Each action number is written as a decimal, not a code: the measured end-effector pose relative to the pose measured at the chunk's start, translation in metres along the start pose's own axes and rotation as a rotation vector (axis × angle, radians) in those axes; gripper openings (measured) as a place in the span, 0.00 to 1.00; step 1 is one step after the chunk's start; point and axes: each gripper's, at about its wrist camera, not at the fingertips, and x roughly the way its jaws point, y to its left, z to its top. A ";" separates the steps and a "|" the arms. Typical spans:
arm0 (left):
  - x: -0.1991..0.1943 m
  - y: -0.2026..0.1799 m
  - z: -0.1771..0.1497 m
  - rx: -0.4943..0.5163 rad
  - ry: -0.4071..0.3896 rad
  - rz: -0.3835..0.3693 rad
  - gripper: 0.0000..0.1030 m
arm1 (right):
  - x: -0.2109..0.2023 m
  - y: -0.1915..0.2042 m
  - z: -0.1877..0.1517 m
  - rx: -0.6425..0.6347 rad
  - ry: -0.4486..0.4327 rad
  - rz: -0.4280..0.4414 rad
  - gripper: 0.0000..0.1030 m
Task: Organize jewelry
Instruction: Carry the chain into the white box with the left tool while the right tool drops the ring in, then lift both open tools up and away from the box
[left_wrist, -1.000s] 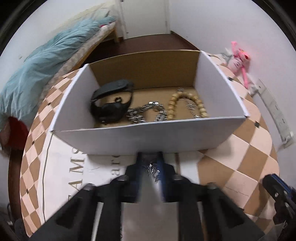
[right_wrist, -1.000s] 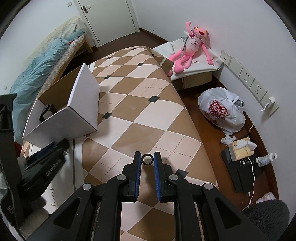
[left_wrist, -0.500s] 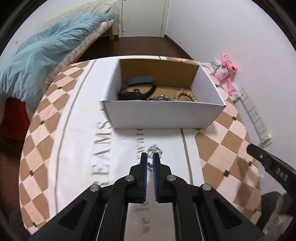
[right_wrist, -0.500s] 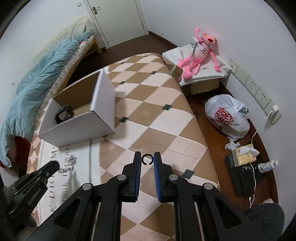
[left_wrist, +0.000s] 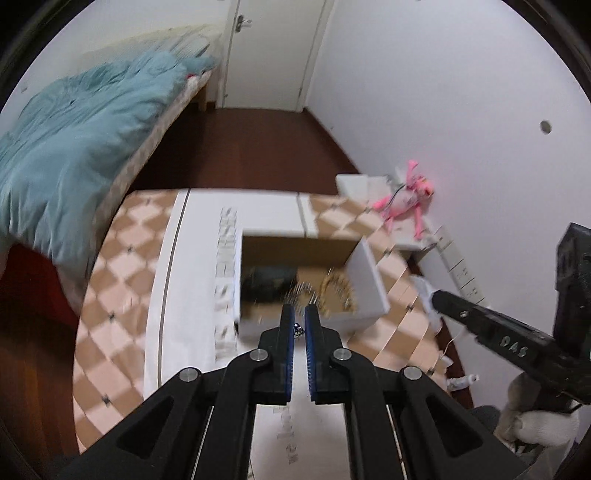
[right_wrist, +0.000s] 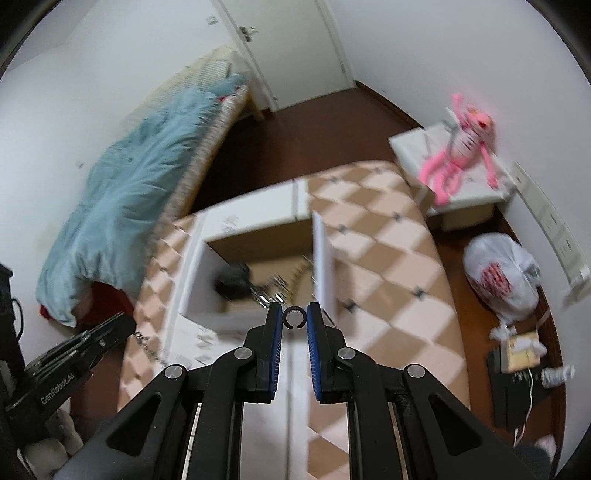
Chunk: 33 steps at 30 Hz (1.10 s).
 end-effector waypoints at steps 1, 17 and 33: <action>0.000 -0.001 0.010 0.009 -0.005 -0.006 0.03 | 0.002 0.006 0.009 -0.018 0.005 0.008 0.14; 0.111 0.012 0.050 -0.027 0.269 0.083 0.07 | 0.140 0.007 0.062 -0.106 0.375 -0.048 0.14; 0.093 0.032 0.048 -0.047 0.209 0.272 0.82 | 0.110 0.009 0.063 -0.146 0.285 -0.208 0.71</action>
